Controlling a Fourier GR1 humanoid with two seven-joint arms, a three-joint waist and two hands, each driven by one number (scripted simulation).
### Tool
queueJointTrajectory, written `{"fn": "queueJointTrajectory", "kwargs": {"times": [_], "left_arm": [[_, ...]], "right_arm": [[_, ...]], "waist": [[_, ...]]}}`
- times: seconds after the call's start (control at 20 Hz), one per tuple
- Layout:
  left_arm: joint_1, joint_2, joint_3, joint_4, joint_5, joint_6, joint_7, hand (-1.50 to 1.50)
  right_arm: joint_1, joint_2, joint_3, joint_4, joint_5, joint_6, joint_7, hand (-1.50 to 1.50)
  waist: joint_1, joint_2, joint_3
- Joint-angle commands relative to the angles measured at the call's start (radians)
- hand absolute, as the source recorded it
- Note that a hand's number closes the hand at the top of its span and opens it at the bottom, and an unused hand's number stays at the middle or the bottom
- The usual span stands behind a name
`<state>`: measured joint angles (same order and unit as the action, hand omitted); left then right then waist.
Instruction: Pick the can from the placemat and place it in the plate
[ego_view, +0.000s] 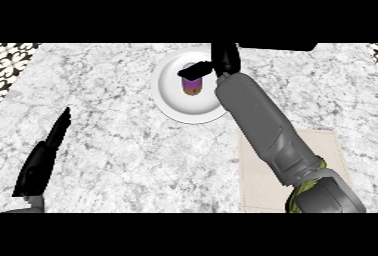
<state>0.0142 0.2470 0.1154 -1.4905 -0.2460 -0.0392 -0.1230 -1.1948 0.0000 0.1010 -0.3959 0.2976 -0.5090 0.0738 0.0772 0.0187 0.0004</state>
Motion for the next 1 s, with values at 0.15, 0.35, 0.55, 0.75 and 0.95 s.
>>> {"fn": "queueJointTrajectory", "kwargs": {"times": [0.15,0.35,0.55,0.75,0.95], "left_arm": [[-0.011,-0.002,0.020,0.015,-0.003,0.015,0.025,0.00],[0.020,-0.001,0.038,0.036,-0.010,0.034,-0.015,0.00],[0.038,0.028,0.070,0.012,0.025,-0.007,-0.025,0.00],[0.062,-0.022,0.026,-0.043,-0.007,0.023,0.000,0.00],[0.077,-0.035,0.010,-0.025,-0.011,0.009,-0.030,0.00]], "right_arm": [[0.028,-0.029,-0.144,-0.016,-0.109,-0.097,-0.094,-1.50],[0.115,-0.106,-0.249,-0.119,-0.236,0.051,-0.243,-1.50],[0.183,-0.169,-0.285,-0.116,-0.273,0.164,-0.356,-1.50],[0.261,-0.207,-0.315,-0.087,-0.291,0.228,-0.514,-1.50],[0.212,-0.337,-0.328,-0.012,-0.278,0.328,-0.509,-1.50]], "waist": [[-0.051,-0.008,0.000],[-0.069,-0.013,0.001],[-0.065,-0.014,0.000],[-0.060,-0.013,0.000],[-0.054,-0.011,0.000]]}}
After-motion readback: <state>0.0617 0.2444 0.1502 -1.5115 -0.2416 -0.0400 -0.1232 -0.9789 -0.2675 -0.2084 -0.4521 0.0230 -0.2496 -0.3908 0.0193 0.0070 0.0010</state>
